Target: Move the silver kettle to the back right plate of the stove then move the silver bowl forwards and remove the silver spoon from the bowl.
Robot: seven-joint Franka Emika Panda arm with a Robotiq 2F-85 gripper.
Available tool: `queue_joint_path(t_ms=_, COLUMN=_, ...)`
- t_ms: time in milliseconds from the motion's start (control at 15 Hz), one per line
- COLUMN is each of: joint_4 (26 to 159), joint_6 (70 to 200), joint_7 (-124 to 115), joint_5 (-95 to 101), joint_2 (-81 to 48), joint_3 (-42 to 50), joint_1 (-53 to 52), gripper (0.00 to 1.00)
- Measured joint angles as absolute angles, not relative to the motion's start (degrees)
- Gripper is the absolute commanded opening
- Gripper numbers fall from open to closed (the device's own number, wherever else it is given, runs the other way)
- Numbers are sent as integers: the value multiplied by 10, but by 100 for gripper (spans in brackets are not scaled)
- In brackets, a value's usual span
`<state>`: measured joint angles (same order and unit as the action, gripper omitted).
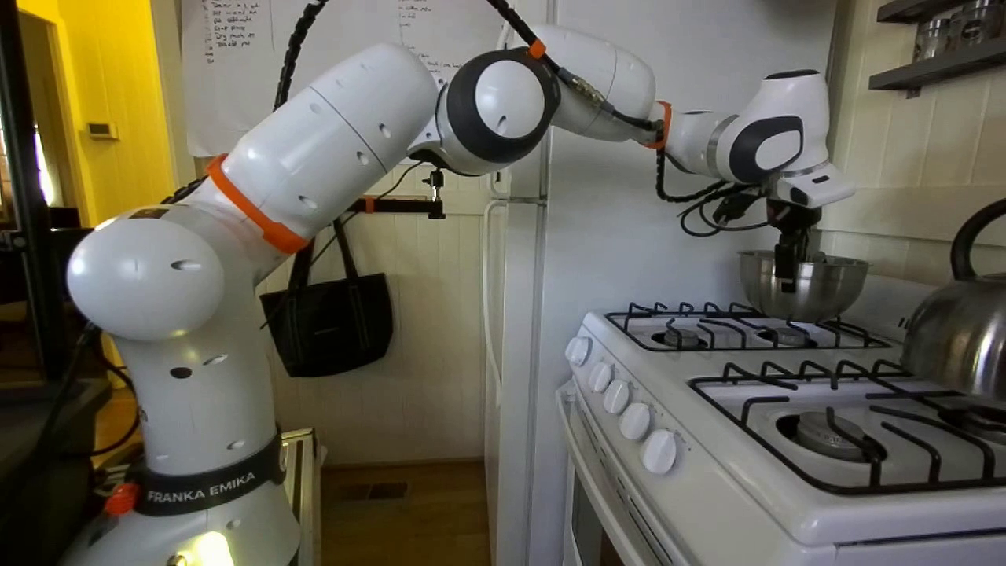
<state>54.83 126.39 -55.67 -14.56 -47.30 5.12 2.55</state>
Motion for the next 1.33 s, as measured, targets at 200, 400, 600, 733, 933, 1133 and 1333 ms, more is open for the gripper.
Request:
queue_joint_path(t_ms=200, joint_4=537, joint_6=1258, joint_7=-557, joint_5=-145, joint_2=-482, joint_3=51, joint_1=29, gripper=44)
queue_joint_path(t_ms=400, joint_4=531, joint_6=1250, joint_7=-557, joint_5=-145, joint_2=-486, joint_3=52, joint_1=33, gripper=22)
queue_joint_path(t_ms=600, joint_4=527, joint_6=1243, joint_7=-557, joint_5=-145, joint_2=-489, joint_3=56, joint_1=35, gripper=0)
queue_joint_path(t_ms=733, joint_4=527, joint_6=1238, joint_7=-556, joint_5=-145, joint_2=-490, joint_3=57, joint_1=34, gripper=3)
queue_joint_path(t_ms=933, joint_4=527, joint_6=1235, joint_7=-556, joint_5=-144, joint_2=-492, joint_3=60, joint_1=34, gripper=3)
queue_joint_path(t_ms=1133, joint_4=528, joint_6=1235, joint_7=-547, joint_5=-138, joint_2=-492, joint_3=66, joint_1=34, gripper=4)
queue_joint_path(t_ms=1333, joint_4=536, joint_6=1235, joint_7=-507, joint_5=-133, joint_2=-477, joint_3=76, joint_1=37, gripper=4)
